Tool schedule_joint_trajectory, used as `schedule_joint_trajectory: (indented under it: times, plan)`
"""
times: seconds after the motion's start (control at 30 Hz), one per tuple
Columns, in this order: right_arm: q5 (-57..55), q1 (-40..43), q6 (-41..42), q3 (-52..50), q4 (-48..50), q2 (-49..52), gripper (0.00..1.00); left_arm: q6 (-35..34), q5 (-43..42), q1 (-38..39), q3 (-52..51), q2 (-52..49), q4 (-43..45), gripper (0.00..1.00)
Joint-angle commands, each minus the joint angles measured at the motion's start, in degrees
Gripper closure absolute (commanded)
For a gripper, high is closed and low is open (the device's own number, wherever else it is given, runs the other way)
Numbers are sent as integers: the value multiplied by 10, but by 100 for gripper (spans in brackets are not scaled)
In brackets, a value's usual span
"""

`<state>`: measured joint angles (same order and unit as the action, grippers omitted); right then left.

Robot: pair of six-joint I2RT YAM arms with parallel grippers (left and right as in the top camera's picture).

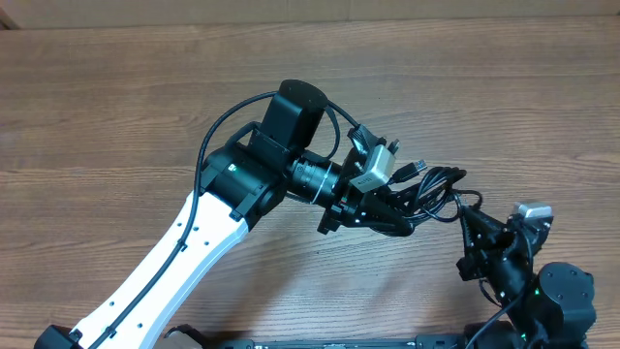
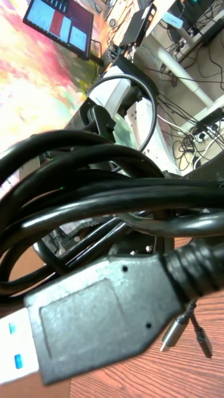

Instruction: Untangle cables

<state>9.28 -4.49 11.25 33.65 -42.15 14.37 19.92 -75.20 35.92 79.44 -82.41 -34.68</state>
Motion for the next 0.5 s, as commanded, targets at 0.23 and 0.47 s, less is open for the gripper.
schedule_joint_trajectory:
  times: [0.23, 0.47]
  plan:
    - [-211, 4, 136, 1, -57, 0, 96, 6, -24, -23, 10, 3, 6, 96]
    - [-233, 4, 169, 1, -78, 0, 96, 7, -26, -40, 10, 3, 7, 96]
